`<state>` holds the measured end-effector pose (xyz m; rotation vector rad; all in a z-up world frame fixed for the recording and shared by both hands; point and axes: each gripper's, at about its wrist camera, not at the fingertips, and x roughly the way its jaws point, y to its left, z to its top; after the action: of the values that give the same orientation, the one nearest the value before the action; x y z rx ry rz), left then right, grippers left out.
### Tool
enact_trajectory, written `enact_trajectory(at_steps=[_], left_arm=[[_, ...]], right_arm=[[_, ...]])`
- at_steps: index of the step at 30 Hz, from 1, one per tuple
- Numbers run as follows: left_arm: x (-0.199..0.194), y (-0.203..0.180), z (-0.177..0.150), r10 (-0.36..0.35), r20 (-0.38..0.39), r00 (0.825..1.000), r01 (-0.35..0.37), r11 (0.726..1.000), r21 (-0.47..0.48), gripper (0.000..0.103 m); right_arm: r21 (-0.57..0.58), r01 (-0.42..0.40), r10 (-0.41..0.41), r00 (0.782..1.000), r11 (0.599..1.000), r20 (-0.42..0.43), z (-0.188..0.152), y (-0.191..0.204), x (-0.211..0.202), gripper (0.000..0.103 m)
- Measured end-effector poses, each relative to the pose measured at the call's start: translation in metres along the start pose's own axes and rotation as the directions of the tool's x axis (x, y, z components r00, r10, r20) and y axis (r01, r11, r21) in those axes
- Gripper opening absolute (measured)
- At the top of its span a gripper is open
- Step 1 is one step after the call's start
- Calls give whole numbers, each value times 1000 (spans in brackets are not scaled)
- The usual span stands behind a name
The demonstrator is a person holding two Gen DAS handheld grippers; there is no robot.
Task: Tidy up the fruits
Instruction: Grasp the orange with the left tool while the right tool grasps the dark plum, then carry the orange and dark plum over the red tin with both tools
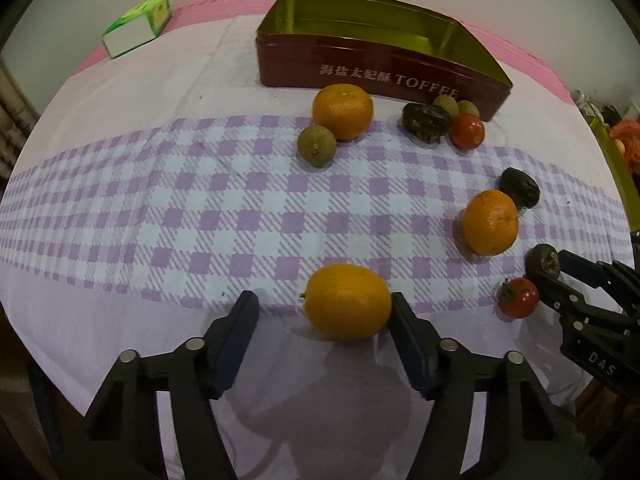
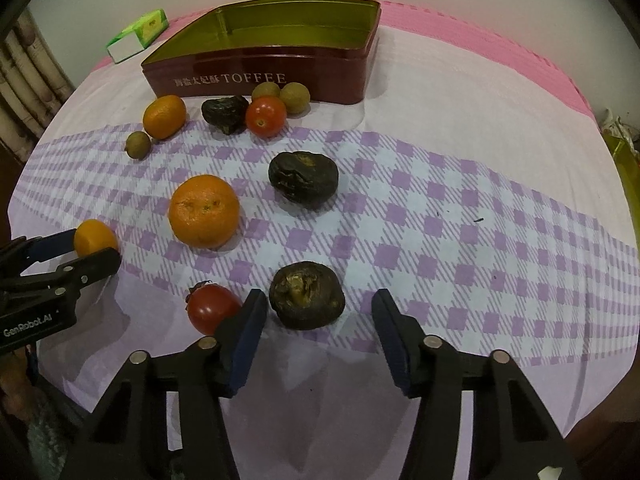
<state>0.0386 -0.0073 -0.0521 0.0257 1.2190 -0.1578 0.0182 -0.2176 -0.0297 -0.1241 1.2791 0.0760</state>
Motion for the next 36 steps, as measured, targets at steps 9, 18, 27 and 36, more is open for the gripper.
enact_trajectory(at_steps=[9, 18, 27, 36], left_arm=[[2, -4, 5, -4, 14, 1000, 4, 1000, 18, 52], [-1, -4, 1, -13, 25, 1000, 13, 1000, 23, 45], [0, -3, 1, -21, 27, 999, 20, 1000, 19, 44], [0, 1, 2, -17, 25, 1000, 17, 1000, -1, 44]], right_arm=[[-8, -11, 11, 1000, 1000, 7, 0, 0, -1, 42], [-10, -11, 11, 1000, 1000, 8, 2, 0, -1, 36], [-9, -13, 13, 1000, 1000, 10, 2, 0, -1, 34], [6, -21, 21, 1000, 1000, 6, 2, 0, -2, 33]])
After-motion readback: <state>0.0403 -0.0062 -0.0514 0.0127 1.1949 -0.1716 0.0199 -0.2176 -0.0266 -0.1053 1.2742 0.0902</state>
